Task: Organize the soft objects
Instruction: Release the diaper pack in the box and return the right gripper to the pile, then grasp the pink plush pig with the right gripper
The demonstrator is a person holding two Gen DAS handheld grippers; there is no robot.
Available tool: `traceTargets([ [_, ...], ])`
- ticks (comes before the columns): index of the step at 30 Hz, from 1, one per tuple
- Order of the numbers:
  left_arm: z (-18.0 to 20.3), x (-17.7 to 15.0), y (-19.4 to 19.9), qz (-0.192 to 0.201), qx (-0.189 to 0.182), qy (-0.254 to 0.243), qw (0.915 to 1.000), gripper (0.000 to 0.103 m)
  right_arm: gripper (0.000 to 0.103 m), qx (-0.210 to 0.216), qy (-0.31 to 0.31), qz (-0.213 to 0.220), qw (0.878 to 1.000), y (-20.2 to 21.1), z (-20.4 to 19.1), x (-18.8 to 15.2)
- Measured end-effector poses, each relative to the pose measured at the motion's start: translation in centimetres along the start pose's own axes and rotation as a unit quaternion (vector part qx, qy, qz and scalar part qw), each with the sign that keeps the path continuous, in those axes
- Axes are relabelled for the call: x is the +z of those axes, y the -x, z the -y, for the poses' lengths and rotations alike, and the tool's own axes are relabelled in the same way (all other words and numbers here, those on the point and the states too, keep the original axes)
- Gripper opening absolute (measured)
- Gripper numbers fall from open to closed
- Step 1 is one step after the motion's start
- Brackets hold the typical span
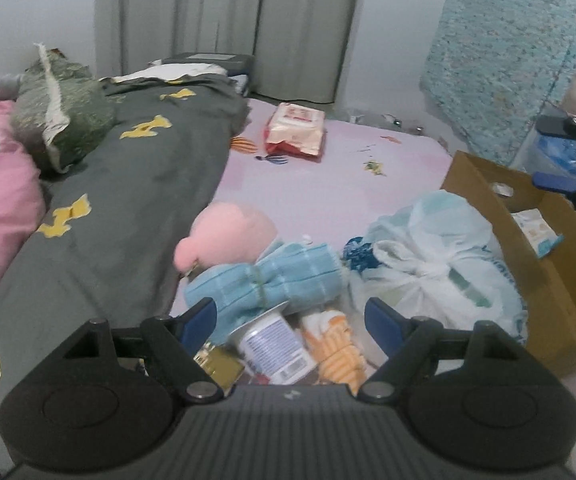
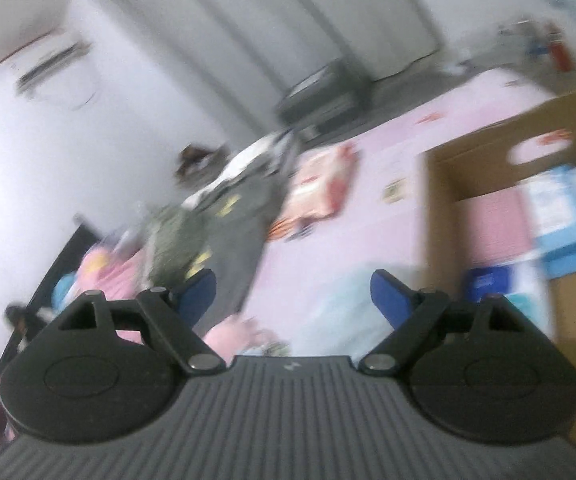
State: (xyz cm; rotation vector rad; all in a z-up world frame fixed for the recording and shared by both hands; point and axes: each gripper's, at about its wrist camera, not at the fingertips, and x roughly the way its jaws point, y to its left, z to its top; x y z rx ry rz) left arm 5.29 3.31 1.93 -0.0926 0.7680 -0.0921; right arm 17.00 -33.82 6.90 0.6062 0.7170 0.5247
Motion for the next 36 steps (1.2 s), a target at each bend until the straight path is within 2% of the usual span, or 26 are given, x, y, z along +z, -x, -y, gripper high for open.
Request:
traceTargets([
  [5, -0.8, -0.6, -0.5, 0.003, 0.013, 0.012, 0.9998, 0.081, 0.086, 0.036, 0.015, -0.054, 0.998, -4.5, -3.8, -1.6],
  [8, -1.0, -0.3, -0.6, 0.028, 0.024, 0.027, 0.9989, 0.081, 0.086, 0.047, 0.020, -0.082, 0.995, -7.1, -5.6, -2.5],
  [11, -1.4, 0.2, -0.9, 0.043, 0.018, 0.030, 0.9984, 0.081, 0.086, 0.054, 0.027, -0.110, 0.992, -9.7, -7.5, -3.4],
  [18, -4.3, 2.0, -4.9, 0.016, 0.000, 0.094, 0.9955, 0.077, 0.087, 0.065, 0.031, -0.184, 0.980, -17.8, -10.0, -3.7],
  [23, -6.5, 3.3, -8.0, -0.016, -0.019, 0.133, 0.9908, 0.077, 0.088, 0.055, 0.000, -0.245, 0.968, -24.2, -9.6, -3.4],
  [25, -6.7, 3.9, -8.9, -0.019, -0.012, 0.126, 0.9918, 0.077, 0.089, 0.046, -0.022, -0.266, 0.963, -26.6, -8.8, -3.3],
  [30, -7.0, 5.4, -11.3, -0.039, 0.016, 0.113, 0.9927, 0.077, 0.089, -0.007, -0.056, -0.301, 0.952, -31.8, -6.3, -3.7],
  [32, -6.6, 6.0, -12.2, -0.043, 0.035, 0.087, 0.9947, 0.079, 0.089, -0.025, -0.064, -0.312, 0.947, -33.3, -5.5, -4.0],
  [34, -6.3, 6.5, -13.3, -0.056, 0.042, 0.061, 0.9956, 0.080, 0.089, -0.024, -0.068, -0.323, 0.944, -34.2, -4.9, -4.5],
  [36, -6.3, 6.8, -14.3, -0.072, 0.038, 0.059, 0.9949, 0.080, 0.089, -0.006, -0.084, -0.335, 0.939, -34.7, -4.4, -4.8],
])
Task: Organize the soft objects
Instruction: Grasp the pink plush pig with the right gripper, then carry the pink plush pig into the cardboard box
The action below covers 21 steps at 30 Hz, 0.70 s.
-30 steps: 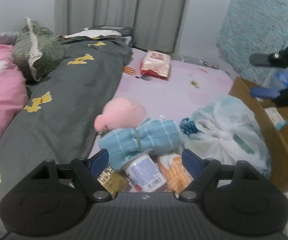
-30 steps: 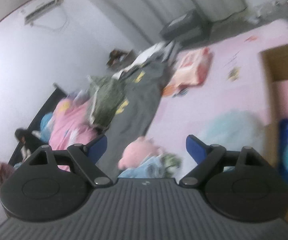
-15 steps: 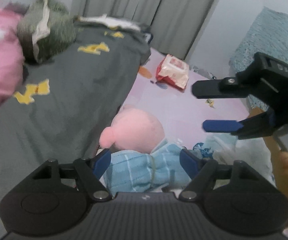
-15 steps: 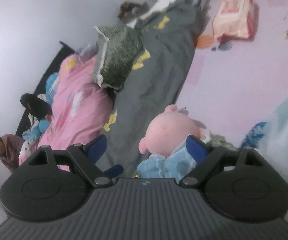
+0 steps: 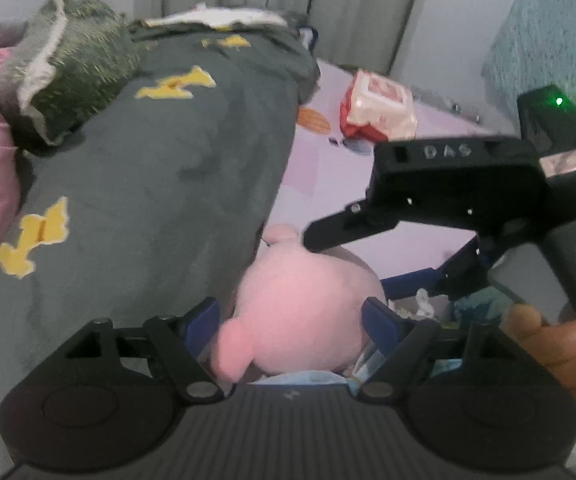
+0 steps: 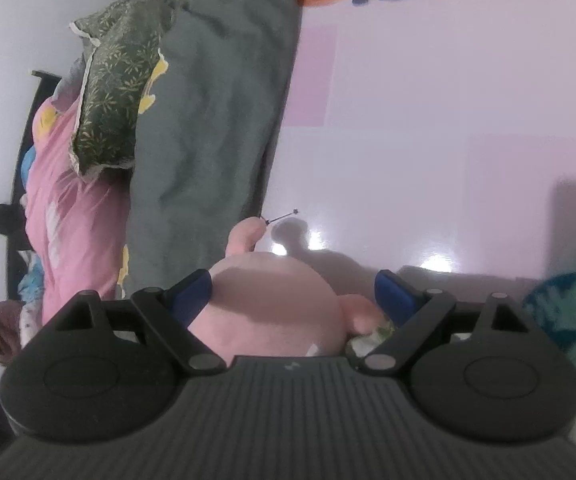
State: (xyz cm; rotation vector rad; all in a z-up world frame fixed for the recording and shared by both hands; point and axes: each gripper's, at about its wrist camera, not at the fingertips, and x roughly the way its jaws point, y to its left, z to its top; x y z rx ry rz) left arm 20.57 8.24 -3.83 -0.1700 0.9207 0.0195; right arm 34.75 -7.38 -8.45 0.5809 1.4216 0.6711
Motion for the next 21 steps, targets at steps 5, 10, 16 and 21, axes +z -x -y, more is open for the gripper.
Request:
traceTargets([
  [5, 0.2, 0.5, -0.9, -0.013, -0.016, -0.002, 0.9998, 0.080, 0.090, 0.031, -0.007, -0.022, 0.999, -0.7, 0.8, 0.4],
  [10, 0.5, 0.9, 0.1, 0.000, -0.016, -0.009, 0.9998, 0.079, 0.084, 0.045, -0.002, -0.010, 0.999, 0.0, 0.5, 0.1],
  [16, 1.4, 2.3, 4.0, 0.068, -0.010, -0.019, 0.9974, 0.079, 0.082, 0.075, 0.034, 0.045, 0.996, 3.3, -2.0, -0.4],
  [21, 3.3, 3.2, 8.1, 0.129, -0.013, -0.035, 0.9909, 0.079, 0.082, 0.107, 0.058, 0.092, 0.988, 7.9, -4.0, -1.2],
])
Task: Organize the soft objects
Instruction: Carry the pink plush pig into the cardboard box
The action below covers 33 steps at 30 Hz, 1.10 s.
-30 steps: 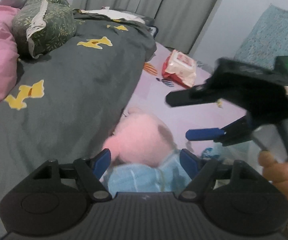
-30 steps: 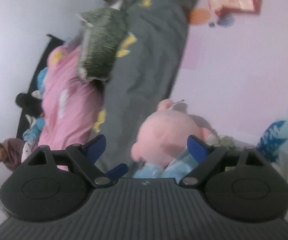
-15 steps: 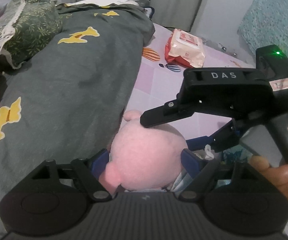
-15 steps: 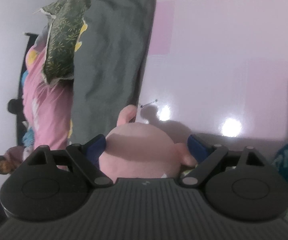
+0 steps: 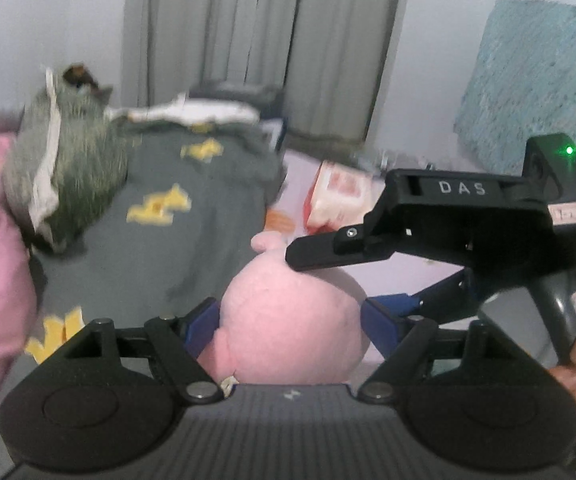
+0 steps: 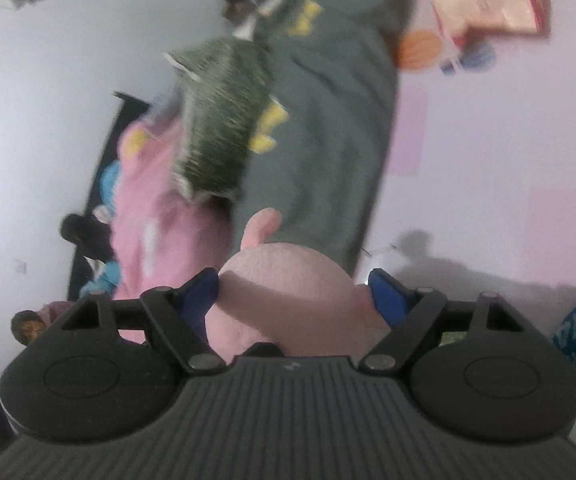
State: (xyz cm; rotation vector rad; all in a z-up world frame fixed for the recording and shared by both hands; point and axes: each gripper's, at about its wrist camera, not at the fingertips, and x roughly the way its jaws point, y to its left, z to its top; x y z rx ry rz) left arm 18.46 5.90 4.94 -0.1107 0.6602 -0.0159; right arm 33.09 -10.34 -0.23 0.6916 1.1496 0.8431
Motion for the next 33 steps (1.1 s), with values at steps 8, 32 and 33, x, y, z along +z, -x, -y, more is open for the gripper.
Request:
traceTargets([
  [8, 6.5, 1.8, 3.7, 0.041, -0.033, -0.052, 0.9973, 0.078, 0.082, 0.020, 0.012, 0.065, 0.998, 8.9, -1.6, -1.2],
  [32, 36.8, -3.5, -4.9, -0.128, -0.235, -0.188, 0.9452, 0.079, 0.083, -0.096, -0.193, 0.232, 0.948, 38.2, 20.2, -11.7],
  [33, 37.4, -4.2, -5.4, -0.138, -0.235, -0.189, 0.9436, 0.079, 0.083, -0.105, -0.196, 0.228, 0.948, 38.2, 20.9, -11.7],
])
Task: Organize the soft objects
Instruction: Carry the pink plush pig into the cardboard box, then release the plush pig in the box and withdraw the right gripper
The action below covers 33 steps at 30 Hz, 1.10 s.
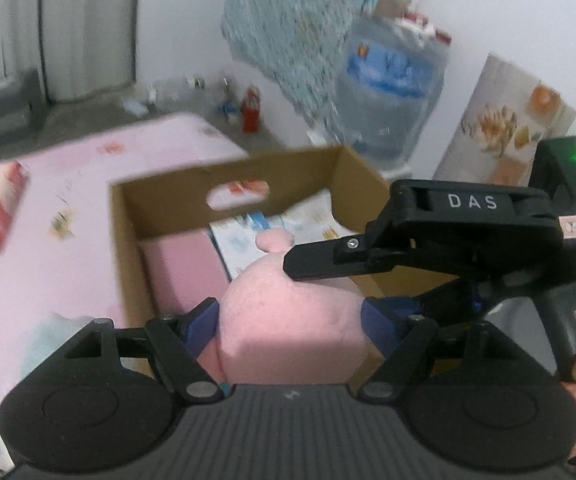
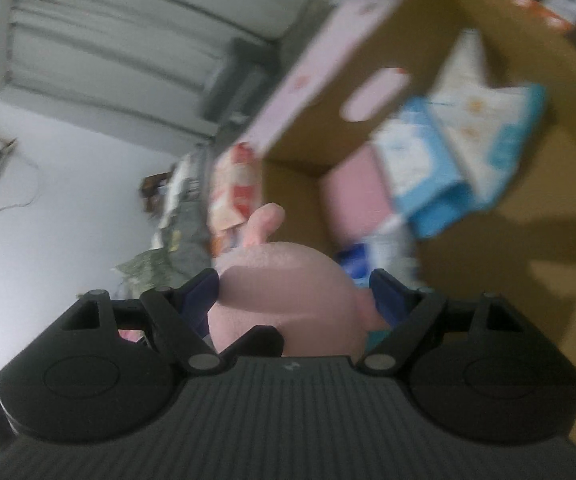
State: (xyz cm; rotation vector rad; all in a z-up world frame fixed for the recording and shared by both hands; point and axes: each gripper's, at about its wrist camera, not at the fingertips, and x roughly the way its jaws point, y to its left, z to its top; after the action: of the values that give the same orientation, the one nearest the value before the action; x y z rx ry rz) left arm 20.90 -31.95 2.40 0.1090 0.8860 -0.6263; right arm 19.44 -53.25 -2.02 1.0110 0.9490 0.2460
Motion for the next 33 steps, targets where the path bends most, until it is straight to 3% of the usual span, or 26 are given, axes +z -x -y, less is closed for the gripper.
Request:
traceTargets([
  [6, 0.4, -0.6, -4.8, -0.063, -0.002, 0.005, 0.9980, 0.078, 0.084, -0.064, -0.004, -0.012, 0.998, -1.6, 3.3, 1.4],
  [11, 0.0, -1.0, -5.7, -0.080, -0.009, 0.008, 0.9968, 0.071, 0.084, -0.106, -0.001, -0.001, 0.994, -3.0, 5.0, 2.2],
  [23, -1.4, -0.5, -1.2, -0.043, -0.003, 0.005, 0.9990, 0.073, 0.084, -0.130, 0.024, 0.037, 0.990, -2.5, 4.2, 2.2],
  [33, -6.2, -2.2, 7.6, 0.038, 0.026, 0.042, 0.9981, 0.077, 0.084, -0.075, 0.069, 0.078, 0.992, 1.4, -0.7, -0.2],
])
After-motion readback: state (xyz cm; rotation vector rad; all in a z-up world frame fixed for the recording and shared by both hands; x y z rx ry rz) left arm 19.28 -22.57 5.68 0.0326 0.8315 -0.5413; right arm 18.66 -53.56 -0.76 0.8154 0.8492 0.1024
